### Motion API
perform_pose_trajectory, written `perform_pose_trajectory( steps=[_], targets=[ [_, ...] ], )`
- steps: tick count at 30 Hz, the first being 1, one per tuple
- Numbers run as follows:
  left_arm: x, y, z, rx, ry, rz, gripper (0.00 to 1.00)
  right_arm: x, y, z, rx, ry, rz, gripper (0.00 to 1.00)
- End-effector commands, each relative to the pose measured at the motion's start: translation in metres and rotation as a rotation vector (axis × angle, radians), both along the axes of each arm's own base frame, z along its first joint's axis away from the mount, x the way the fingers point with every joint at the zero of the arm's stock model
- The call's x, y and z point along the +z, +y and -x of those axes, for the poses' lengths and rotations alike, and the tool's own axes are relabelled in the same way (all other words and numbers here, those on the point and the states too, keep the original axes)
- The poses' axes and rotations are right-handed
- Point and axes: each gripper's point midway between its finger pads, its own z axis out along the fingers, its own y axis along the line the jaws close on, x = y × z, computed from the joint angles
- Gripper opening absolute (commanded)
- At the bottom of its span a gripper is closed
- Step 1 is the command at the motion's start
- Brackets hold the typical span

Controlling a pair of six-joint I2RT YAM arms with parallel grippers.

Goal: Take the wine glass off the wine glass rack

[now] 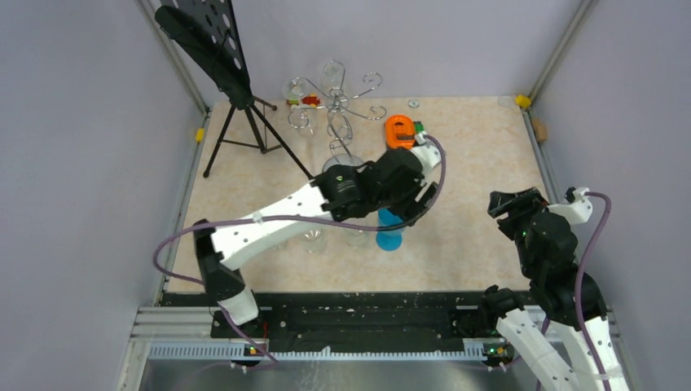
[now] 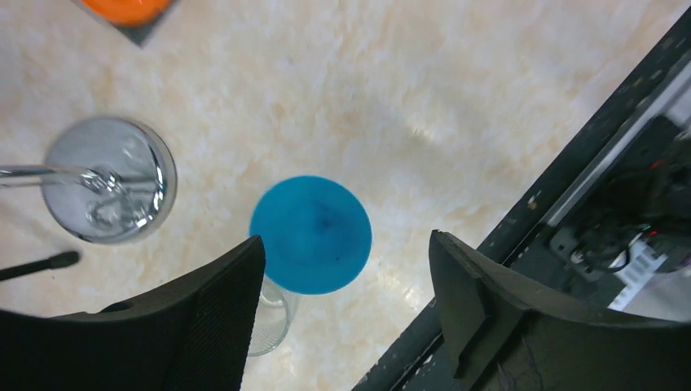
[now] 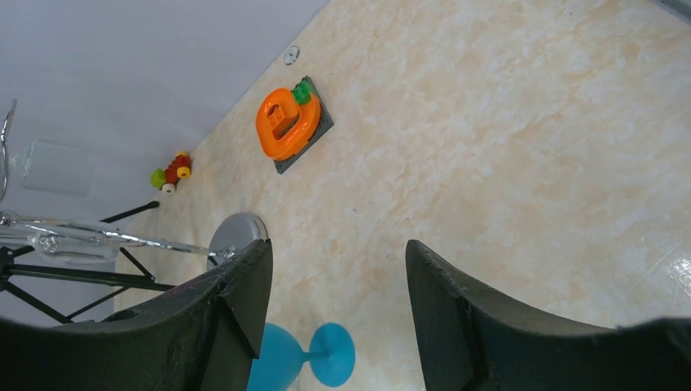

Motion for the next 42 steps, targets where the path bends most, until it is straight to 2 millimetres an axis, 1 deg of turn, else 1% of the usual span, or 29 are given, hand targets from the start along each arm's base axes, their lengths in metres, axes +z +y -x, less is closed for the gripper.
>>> perform_pose_trajectory(
  steps=[1, 2, 3, 7, 11, 12, 15, 20, 23, 24, 27, 30, 32, 34, 36, 42],
  targets=[
    [0.094, 0.017, -0.010, 0.051, -0.180, 0.261, 0.78, 0.005, 0.003, -0.002, 0.009, -0.028, -0.021, 0.62],
    [0.102, 0.025, -0.014, 0.079, -0.205, 0.281, 0.82, 0.005, 0.003, -0.002, 0.009, -0.030, -0.024, 0.62],
    [0.110, 0.033, -0.018, 0.110, -0.230, 0.301, 0.83, 0.007, 0.004, -0.003, 0.009, -0.034, -0.029, 0.62],
    [0.141, 0.069, -0.033, 0.238, -0.317, 0.400, 0.85, 0.009, 0.007, -0.008, 0.015, -0.043, -0.039, 0.62],
    [0.163, 0.108, -0.046, 0.364, -0.389, 0.520, 0.85, 0.011, 0.012, -0.015, 0.030, -0.044, -0.045, 0.62],
    [0.171, 0.121, -0.047, 0.396, -0.402, 0.563, 0.85, 0.011, 0.014, -0.016, 0.035, -0.045, -0.047, 0.62],
    [0.175, 0.152, -0.054, 0.502, -0.423, 0.658, 0.85, 0.012, 0.019, -0.021, 0.052, -0.053, -0.058, 0.62],
    [0.165, 0.204, -0.059, 0.675, -0.393, 0.789, 0.85, 0.008, 0.033, -0.030, 0.107, -0.054, -0.082, 0.62],
    [0.160, 0.228, -0.057, 0.750, -0.387, 0.876, 0.85, 0.007, 0.041, -0.033, 0.143, -0.041, -0.090, 0.62],
    [0.156, 0.234, -0.057, 0.772, -0.387, 0.885, 0.85, 0.007, 0.043, -0.034, 0.150, -0.039, -0.092, 0.62],
    [0.148, 0.256, -0.058, 0.858, -0.400, 0.906, 0.85, 0.008, 0.044, -0.034, 0.154, -0.042, -0.096, 0.62],
    [0.132, 0.281, -0.059, 0.981, -0.392, 0.925, 0.83, 0.011, 0.041, -0.031, 0.138, -0.057, -0.114, 0.59],
    [0.120, 0.295, -0.061, 1.045, -0.383, 0.944, 0.80, 0.015, 0.039, -0.029, 0.130, -0.077, -0.126, 0.57],
    [0.114, 0.305, -0.064, 1.079, -0.363, 0.982, 0.76, 0.016, 0.039, -0.027, 0.130, -0.089, -0.134, 0.57],
    [0.112, 0.311, -0.069, 1.097, -0.338, 1.016, 0.74, 0.016, 0.039, -0.026, 0.134, -0.090, -0.137, 0.57],
    [0.112, 0.319, -0.095, 1.091, -0.228, 1.149, 0.72, 0.010, 0.038, -0.024, 0.130, -0.081, -0.141, 0.57]
  ],
)
